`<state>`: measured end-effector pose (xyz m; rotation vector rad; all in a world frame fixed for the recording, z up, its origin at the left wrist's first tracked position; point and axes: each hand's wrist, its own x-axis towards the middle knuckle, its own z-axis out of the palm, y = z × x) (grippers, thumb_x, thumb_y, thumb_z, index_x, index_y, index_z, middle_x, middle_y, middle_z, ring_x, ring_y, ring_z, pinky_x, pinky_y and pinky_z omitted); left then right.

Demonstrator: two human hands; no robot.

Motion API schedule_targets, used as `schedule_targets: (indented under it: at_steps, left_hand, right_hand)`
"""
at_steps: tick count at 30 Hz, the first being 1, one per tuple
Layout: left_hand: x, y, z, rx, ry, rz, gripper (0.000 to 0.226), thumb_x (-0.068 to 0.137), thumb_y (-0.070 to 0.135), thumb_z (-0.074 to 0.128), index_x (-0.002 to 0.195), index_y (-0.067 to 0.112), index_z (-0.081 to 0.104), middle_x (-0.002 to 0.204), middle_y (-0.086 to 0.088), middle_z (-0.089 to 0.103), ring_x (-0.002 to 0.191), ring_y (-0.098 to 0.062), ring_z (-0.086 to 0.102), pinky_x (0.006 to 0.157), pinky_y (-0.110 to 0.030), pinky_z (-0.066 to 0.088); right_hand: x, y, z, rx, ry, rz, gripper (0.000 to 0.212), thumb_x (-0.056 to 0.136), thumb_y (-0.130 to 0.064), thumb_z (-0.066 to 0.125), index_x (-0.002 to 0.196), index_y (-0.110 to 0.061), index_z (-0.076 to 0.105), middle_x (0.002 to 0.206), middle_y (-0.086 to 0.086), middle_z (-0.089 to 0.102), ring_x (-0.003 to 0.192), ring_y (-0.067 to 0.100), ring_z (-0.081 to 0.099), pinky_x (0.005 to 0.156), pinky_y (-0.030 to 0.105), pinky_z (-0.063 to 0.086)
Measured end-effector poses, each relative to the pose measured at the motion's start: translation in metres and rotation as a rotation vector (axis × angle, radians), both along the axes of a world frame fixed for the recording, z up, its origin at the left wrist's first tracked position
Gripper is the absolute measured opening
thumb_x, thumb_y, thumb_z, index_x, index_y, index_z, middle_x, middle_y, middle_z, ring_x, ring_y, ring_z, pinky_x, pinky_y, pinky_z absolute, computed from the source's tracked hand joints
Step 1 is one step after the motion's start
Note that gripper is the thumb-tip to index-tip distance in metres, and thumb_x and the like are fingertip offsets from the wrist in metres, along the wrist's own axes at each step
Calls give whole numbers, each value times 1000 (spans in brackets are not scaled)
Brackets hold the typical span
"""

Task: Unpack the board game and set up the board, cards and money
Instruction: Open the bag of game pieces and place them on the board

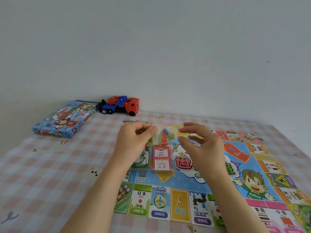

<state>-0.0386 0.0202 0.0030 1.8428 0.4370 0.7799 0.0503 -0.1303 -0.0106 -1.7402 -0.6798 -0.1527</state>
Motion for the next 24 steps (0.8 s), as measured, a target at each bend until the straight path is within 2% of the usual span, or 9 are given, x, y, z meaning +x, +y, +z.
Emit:
schedule_targets:
  at_steps: [3, 6, 11, 16, 21, 24]
  left_hand:
    - [1, 0, -1, -16, -6, -3, 9, 86, 18, 66, 85, 11, 71, 65, 4, 65, 41, 4, 53, 43, -8, 38]
    - [3, 0, -2, -63, 1, -41, 9, 83, 18, 69, 85, 10, 72, 69, -1, 68, 47, -2, 59, 46, -15, 47]
    - [3, -1, -1, -238, -31, -173, 7, 81, 3, 69, 88, 4, 69, 80, -14, 72, 64, -23, 71, 55, -24, 56]
    - [3, -2, 0, -241, -13, -207, 23, 75, 0, 74, 94, 9, 66, 79, -11, 74, 68, -24, 72, 59, -25, 57]
    - [3, -2, 0, -198, 8, -176, 26, 69, 7, 80, 90, 6, 64, 73, -9, 74, 66, -20, 72, 58, -20, 55]
    - [4, -1, -1, -162, 21, -161, 24, 69, 10, 81, 85, 6, 64, 74, -9, 74, 68, -21, 72, 61, -23, 57]
  right_hand:
    - [-3, 1, 0, -28, -121, -30, 21, 78, -10, 73, 80, -31, 70, 86, -15, 67, 80, 8, 63, 74, 21, 53]
    - [-7, 4, 1, -27, -84, 68, 17, 78, -10, 74, 75, -27, 73, 74, -13, 69, 69, 8, 65, 65, 17, 53]
    - [-9, 9, -1, -56, -51, 139, 7, 77, -13, 76, 81, -19, 76, 75, -11, 71, 70, 7, 67, 64, 19, 55]
    - [-6, 8, -3, -83, -61, 129, 6, 78, -16, 75, 84, -17, 77, 78, -9, 72, 71, 6, 67, 65, 22, 56]
    - [-8, 8, -3, -84, -69, 185, 7, 78, -17, 75, 85, -17, 77, 77, -11, 71, 70, 5, 67, 62, 18, 54]
    - [-10, 8, -1, -77, -68, 220, 6, 77, -20, 76, 82, -22, 75, 77, -12, 71, 69, 5, 67, 60, 14, 52]
